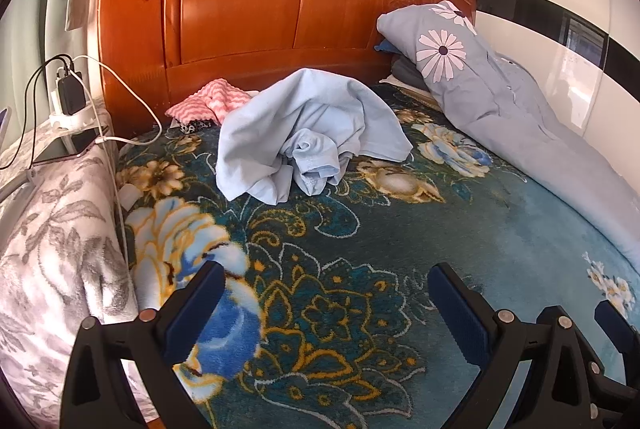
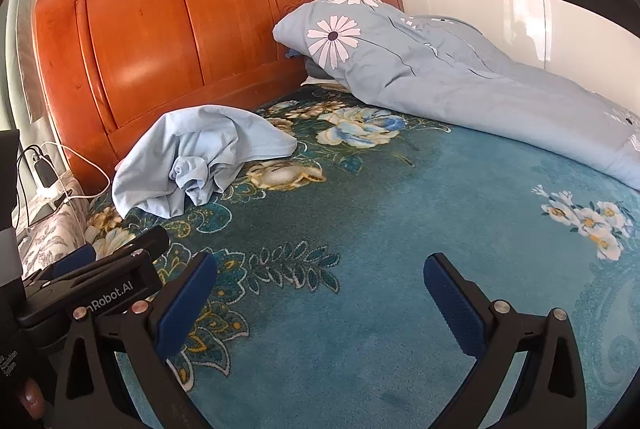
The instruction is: Fold clothes
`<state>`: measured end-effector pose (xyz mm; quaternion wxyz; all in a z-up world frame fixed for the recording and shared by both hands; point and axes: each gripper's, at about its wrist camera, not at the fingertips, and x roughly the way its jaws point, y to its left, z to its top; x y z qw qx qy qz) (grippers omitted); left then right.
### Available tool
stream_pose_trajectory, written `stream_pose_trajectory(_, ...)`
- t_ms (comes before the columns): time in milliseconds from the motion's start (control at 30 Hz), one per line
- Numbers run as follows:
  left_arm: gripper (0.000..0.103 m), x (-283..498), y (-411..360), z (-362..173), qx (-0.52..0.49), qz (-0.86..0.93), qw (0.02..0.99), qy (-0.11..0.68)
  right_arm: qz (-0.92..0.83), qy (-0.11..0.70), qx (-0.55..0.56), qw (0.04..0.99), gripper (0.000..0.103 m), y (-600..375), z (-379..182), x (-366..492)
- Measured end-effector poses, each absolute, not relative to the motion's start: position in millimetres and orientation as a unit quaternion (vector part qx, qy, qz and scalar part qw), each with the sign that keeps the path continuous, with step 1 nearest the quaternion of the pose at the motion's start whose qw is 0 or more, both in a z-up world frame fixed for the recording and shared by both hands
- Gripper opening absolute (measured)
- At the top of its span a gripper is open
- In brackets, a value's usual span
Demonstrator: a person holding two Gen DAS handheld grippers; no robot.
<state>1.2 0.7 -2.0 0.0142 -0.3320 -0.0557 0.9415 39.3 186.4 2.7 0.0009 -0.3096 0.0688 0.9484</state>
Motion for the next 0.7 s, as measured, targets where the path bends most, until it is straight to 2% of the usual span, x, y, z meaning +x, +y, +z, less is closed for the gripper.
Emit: stream_pose_trajectory(700,0.103,3,-2,8,-0.313,0.947,0.024,-0.062,0.950,0.071,-0.304,-0.004,0.103,187,8,43)
